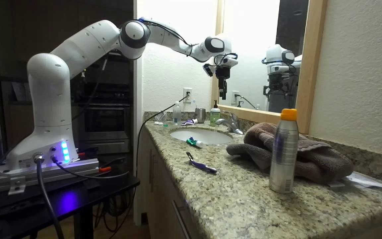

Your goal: Move the silver bottle to the right side of the counter

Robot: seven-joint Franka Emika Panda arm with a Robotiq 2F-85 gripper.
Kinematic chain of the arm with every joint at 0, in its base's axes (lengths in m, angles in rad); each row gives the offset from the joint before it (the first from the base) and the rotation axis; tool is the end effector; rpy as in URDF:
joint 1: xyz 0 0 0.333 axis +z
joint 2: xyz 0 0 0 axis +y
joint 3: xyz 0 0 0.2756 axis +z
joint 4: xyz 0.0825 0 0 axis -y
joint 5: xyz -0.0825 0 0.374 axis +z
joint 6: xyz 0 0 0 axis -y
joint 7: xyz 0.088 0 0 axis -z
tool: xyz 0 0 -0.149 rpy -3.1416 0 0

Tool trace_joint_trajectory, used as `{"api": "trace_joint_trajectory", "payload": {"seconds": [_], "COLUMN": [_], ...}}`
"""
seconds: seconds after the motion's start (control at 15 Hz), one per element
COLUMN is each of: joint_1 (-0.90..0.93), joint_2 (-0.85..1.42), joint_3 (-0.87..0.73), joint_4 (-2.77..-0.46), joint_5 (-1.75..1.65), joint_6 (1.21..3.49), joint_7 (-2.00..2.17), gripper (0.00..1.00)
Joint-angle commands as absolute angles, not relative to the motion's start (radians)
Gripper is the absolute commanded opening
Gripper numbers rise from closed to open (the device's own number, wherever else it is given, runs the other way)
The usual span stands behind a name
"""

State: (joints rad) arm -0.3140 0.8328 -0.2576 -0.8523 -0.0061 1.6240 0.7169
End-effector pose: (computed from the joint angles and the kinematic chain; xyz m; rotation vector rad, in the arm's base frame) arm 0.6360 -0.3351 0.3544 2.4197 -1.6734 -0.0322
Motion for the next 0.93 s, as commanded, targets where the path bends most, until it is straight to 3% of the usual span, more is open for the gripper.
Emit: {"api": "trace_joint_trajectory", "payload": {"seconds": [0.0, 0.87], "joint_1": [-0.307, -0.304], "joint_2": [0.842, 0.938], "joint_3": [-0.251, -0.239], "joint_4": [-0.875, -0.822], "joint_5": [-0.001, 0.041], "joint_6": [1.604, 1.781], "joint_7": [0.716, 0.900], "gripper": [1.00, 1.00]}}
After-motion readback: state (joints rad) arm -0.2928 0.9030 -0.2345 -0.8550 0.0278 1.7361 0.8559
